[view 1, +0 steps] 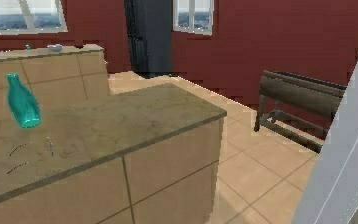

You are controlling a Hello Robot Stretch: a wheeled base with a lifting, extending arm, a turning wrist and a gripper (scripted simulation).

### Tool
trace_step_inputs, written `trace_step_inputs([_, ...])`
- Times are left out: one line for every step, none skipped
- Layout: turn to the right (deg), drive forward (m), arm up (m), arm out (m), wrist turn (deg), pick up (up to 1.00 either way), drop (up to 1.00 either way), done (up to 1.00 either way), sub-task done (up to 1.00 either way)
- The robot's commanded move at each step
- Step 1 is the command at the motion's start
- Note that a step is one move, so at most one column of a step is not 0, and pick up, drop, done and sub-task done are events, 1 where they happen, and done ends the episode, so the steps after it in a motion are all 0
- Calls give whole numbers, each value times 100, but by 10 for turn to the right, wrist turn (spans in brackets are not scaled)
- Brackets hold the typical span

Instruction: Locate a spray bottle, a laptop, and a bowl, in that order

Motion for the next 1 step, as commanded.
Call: trace_step_inputs([270,0,0,0,0,0,0,0,0])
